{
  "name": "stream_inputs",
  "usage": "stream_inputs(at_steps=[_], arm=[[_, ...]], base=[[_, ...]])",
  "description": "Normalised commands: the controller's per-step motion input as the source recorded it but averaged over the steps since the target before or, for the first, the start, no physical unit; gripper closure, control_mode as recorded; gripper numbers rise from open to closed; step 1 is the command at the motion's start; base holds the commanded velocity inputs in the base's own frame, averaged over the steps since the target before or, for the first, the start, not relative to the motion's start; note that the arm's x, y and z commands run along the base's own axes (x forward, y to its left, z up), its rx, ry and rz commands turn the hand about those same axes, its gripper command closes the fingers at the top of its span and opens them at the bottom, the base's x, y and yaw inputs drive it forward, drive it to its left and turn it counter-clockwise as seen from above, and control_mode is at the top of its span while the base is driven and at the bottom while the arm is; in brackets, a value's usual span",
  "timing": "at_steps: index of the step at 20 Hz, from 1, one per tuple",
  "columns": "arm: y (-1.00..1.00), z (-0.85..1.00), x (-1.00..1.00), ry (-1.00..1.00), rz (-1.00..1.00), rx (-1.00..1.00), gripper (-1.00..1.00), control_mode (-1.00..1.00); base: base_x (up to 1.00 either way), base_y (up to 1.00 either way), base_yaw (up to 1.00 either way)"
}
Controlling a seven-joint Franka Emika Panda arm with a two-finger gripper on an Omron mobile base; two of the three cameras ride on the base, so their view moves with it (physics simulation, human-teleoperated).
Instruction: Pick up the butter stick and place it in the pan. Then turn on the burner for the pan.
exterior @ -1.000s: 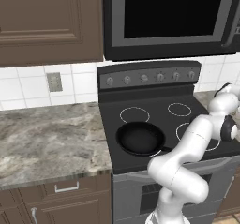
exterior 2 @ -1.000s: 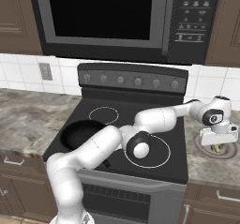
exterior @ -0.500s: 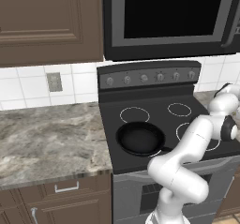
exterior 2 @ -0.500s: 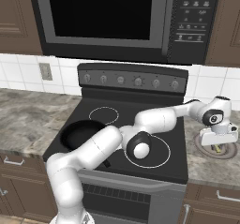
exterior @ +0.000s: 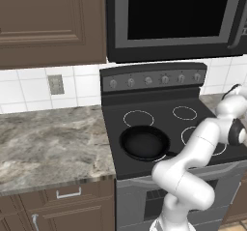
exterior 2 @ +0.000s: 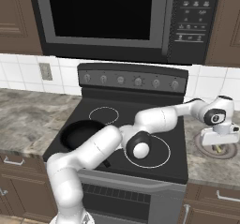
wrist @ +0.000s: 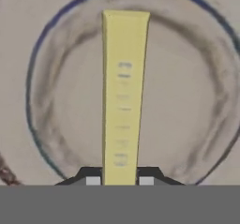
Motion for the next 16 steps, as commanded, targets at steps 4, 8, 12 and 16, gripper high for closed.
stream_inputs(at_steps=[4, 8, 12, 16], arm=[[0.33, 0.12, -0.45, -0.11, 0.0, 0.0, 1.0, -1.0], [0.5, 0.06, -0.53, -0.13, 0.0, 0.0, 1.0, -1.0], [0.6, 0.09, -0.26, -0.09, 0.0, 0.0, 1.0, -1.0], [0.67, 0.02, -0.26, -0.04, 0.0, 0.0, 1.0, -1.0]], base=[[0.0, 0.0, 0.0], [0.0, 0.0, 0.0], [0.0, 0.0, 0.0], [0.0, 0.0, 0.0]])
